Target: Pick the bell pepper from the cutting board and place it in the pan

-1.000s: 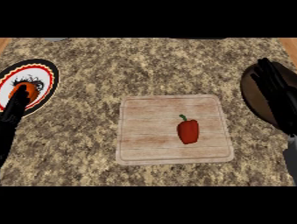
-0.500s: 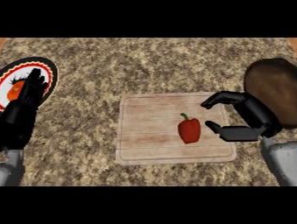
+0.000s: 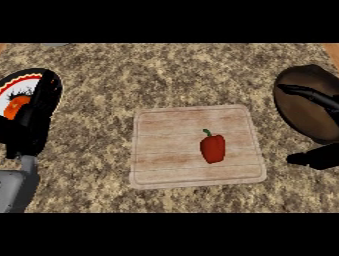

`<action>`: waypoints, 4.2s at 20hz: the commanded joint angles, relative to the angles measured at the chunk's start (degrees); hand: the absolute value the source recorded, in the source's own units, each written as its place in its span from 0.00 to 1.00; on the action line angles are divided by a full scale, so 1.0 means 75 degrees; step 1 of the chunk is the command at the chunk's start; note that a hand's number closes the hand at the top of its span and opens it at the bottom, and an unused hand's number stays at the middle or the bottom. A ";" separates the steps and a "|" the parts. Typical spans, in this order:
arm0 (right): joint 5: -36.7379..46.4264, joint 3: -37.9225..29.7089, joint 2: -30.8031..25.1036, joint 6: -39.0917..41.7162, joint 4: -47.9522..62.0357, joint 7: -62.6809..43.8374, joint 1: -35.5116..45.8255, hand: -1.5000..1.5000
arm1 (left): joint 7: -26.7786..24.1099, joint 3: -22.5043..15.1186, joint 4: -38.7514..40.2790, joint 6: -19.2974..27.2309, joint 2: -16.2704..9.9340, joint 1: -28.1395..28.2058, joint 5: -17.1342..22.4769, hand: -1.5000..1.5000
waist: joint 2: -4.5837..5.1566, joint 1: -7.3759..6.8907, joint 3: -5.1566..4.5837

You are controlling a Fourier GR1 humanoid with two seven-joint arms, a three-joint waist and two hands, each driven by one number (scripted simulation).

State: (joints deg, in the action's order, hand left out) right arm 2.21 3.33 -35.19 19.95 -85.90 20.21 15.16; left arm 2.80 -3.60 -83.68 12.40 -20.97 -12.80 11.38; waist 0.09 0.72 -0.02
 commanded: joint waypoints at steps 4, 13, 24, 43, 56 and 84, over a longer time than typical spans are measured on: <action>0.0403 -0.0011 -0.1784 0.1433 -0.0929 -0.1416 0.0943 0.00 | 0.0206 -0.0162 -0.0188 0.0043 0.0161 0.0016 -0.0129 0.50 | -0.0051 -0.0094 -0.0012; 0.0333 0.0460 -0.0632 0.1986 -0.1098 -0.3958 0.3260 0.00 | -0.0339 0.0077 0.0638 -0.0154 0.0460 -0.0190 -0.0390 0.50 | -0.0001 -0.0153 -0.0007; -0.0143 0.1055 0.1071 0.2627 -0.1993 -0.5433 0.3028 0.00 | 0.0062 0.0391 0.0030 -0.0476 0.0412 -0.0078 -0.0446 0.50 | -0.0025 -0.0113 -0.0001; 0.2515 0.1326 0.1881 0.2763 -0.0758 -0.5106 0.2420 0.00 | 0.0401 0.0696 -0.0023 -0.0671 0.0726 -0.0237 -0.0876 0.50 | -0.0005 -0.0146 0.0003; 0.3811 0.1776 0.2382 0.3252 -0.0478 -0.4486 0.2113 0.00 | -0.0205 0.0768 0.0009 -0.0800 0.1217 0.0141 -0.1183 0.50 | -0.0010 -0.0109 0.0001; 0.7014 0.2718 0.3587 0.2877 0.1523 -0.3961 0.2097 0.00 | 0.0524 0.1275 -0.0485 -0.1289 0.1146 0.0107 -0.1209 0.50 | -0.0013 -0.0133 0.0003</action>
State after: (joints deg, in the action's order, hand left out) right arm 52.39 22.95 -11.84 42.28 -76.54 -8.23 31.40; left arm 4.63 5.21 -85.26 3.44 -11.85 -12.10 1.75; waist 0.02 -0.24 -0.01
